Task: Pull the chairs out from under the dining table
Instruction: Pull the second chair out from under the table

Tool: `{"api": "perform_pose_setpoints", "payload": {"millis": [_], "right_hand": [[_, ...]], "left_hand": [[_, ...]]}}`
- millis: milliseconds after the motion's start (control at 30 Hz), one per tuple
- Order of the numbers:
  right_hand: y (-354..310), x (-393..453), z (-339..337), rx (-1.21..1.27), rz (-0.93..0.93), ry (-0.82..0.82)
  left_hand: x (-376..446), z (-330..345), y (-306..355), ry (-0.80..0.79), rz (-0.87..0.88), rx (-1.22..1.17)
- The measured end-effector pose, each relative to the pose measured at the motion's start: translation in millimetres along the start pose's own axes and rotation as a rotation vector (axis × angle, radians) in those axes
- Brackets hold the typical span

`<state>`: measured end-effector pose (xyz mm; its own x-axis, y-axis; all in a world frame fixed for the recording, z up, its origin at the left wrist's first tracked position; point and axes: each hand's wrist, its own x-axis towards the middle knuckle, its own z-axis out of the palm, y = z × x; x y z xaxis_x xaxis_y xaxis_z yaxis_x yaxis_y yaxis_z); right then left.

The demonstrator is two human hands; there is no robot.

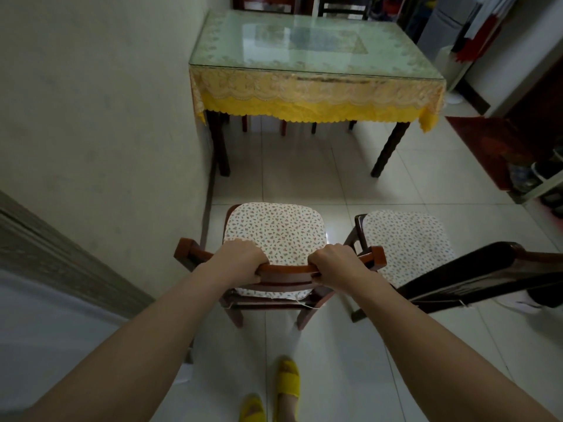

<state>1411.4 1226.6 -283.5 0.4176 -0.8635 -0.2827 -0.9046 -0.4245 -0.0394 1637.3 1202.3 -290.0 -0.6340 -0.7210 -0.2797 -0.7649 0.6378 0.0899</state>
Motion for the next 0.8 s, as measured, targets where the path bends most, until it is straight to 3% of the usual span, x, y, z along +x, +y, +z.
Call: {"api": "perform_pose_setpoints", "payload": {"millis": [800], "right_hand": [[-14, -7, 17, 0.062, 0.042, -0.013]], "left_hand": [[-11, 16, -6, -0.143, -0.04, -0.178]]}}
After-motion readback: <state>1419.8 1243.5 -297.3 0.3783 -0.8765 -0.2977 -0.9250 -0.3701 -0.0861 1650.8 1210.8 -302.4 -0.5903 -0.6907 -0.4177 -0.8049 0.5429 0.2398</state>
